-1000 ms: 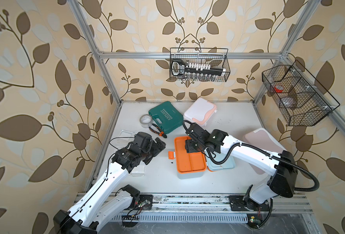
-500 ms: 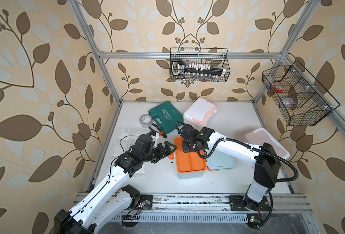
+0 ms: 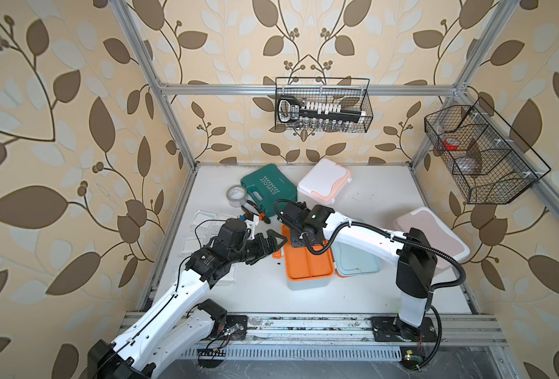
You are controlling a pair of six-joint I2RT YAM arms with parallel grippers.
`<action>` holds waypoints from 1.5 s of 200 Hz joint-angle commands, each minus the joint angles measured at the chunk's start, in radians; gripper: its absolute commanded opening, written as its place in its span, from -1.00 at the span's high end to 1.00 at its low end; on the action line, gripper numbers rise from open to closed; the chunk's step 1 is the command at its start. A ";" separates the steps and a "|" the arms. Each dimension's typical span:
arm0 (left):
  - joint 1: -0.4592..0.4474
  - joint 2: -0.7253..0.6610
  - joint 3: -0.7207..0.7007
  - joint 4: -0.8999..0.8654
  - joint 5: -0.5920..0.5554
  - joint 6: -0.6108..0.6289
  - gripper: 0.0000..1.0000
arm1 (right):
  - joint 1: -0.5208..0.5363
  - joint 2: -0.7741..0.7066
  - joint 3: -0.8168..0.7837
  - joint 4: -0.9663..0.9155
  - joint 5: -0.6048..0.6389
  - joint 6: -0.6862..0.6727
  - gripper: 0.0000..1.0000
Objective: Open first aid kits and take out gauze
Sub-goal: Pick up the compartment layer from the first aid kit, then place the compartment layer in the first aid kit.
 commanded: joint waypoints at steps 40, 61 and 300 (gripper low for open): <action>-0.028 -0.038 -0.024 0.044 0.018 0.014 -0.98 | 0.026 0.063 0.109 -0.139 0.080 0.077 1.00; -0.031 -0.055 -0.023 0.030 0.002 0.014 -0.98 | 0.034 0.061 0.145 -0.170 0.118 0.089 1.00; -0.033 -0.194 0.128 0.104 -0.002 0.124 -0.98 | -0.184 -0.725 -0.261 0.218 0.041 -0.199 1.00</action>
